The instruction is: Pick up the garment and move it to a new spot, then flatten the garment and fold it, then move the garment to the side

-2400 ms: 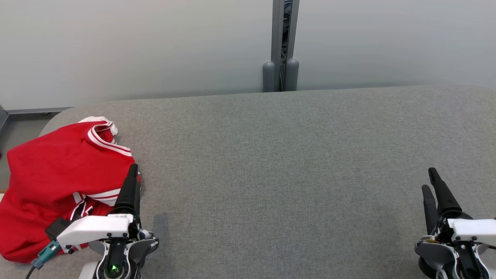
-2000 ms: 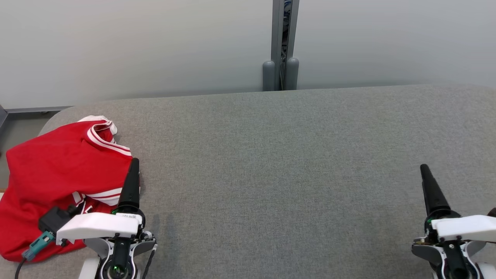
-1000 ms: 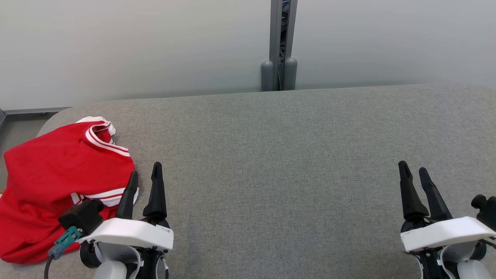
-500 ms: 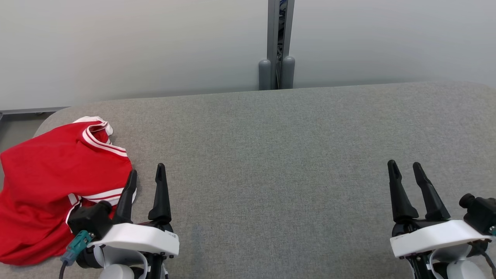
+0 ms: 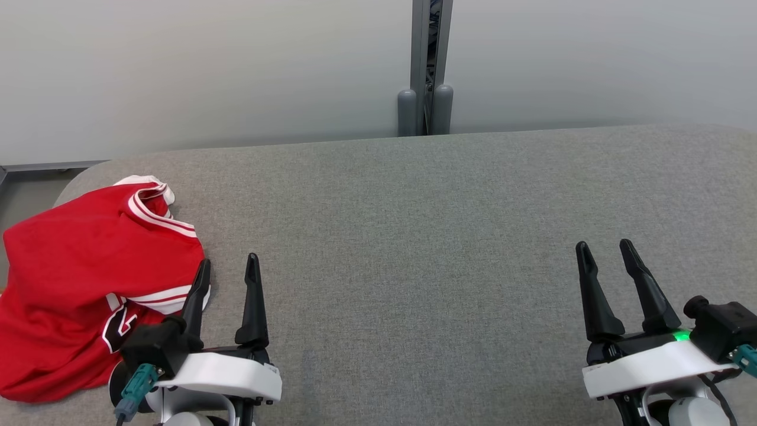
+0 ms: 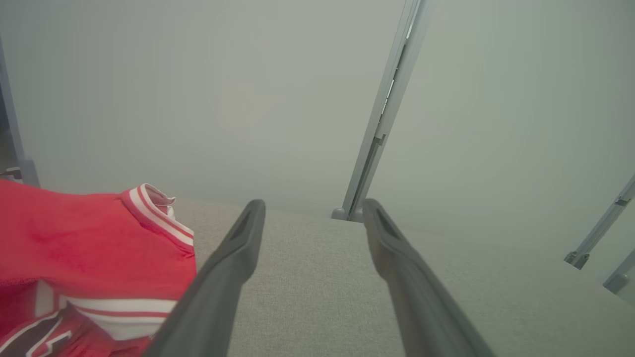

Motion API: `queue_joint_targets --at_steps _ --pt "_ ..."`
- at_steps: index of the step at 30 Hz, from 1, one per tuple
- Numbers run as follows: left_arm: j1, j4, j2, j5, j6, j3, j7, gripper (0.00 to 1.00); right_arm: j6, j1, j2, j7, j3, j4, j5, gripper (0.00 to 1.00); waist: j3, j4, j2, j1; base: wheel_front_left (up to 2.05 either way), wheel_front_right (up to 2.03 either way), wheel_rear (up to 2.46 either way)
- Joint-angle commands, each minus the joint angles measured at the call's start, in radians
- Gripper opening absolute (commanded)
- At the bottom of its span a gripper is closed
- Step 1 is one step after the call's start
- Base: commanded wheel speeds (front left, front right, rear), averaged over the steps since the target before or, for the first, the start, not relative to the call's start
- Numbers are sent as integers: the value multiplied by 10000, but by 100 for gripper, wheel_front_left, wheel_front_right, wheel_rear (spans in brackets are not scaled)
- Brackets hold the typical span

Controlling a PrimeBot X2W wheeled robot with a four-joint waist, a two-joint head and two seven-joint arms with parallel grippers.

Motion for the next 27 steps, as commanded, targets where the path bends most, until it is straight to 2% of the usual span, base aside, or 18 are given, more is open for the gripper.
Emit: queue_joint_targets --at_steps 1,18,27 --pt "-9 -176 52 293 86 -9 -87 100 18 70 -98 -143 31 -181 -257 100 4 0 0 0 0 0 0" --pt "337 -546 65 1517 190 -189 -397 100 18 267 -120 -561 397 -438 -1609 100 26 -74 0 0 0 0 0" --pt "459 -587 73 2062 163 -279 -534 100 19 349 -128 -760 233 -328 -2101 100 33 -85 0 0 0 0 0"
